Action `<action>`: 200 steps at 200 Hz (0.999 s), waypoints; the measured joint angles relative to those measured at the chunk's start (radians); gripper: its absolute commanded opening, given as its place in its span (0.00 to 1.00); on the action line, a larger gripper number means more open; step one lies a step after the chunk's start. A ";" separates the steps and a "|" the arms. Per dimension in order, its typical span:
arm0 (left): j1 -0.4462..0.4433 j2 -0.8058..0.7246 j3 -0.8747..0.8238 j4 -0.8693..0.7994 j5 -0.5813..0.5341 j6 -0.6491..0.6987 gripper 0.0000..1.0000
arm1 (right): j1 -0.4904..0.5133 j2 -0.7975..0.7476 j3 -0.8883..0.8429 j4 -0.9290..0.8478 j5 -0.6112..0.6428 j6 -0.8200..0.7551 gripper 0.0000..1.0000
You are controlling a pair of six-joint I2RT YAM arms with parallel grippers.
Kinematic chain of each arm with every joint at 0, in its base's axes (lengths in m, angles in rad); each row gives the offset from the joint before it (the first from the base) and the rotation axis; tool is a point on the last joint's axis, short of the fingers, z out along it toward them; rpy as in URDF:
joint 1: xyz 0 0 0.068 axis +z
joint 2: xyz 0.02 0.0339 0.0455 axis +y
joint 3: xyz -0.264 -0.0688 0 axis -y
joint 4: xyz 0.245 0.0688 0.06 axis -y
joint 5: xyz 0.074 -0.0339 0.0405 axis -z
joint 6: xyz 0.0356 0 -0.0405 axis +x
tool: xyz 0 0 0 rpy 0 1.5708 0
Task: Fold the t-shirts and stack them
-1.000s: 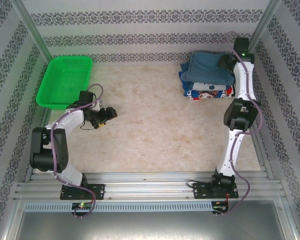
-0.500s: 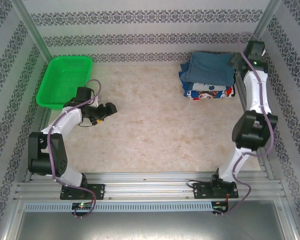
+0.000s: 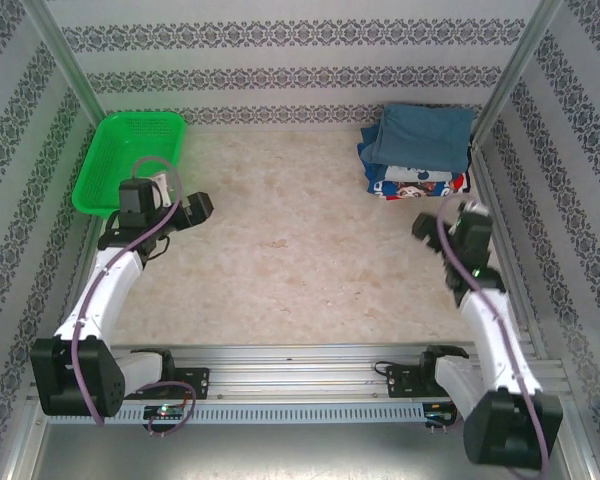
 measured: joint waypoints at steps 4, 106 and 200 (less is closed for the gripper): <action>0.008 -0.003 -0.026 0.029 -0.020 0.013 1.00 | 0.021 -0.030 -0.057 0.022 0.014 -0.003 0.98; 0.073 0.282 -0.571 1.067 -0.215 0.197 1.00 | 0.134 0.013 -0.436 0.679 0.172 -0.270 0.98; 0.038 0.417 -0.536 1.262 -0.146 0.286 1.00 | 0.106 0.665 -0.209 1.107 0.122 -0.331 0.98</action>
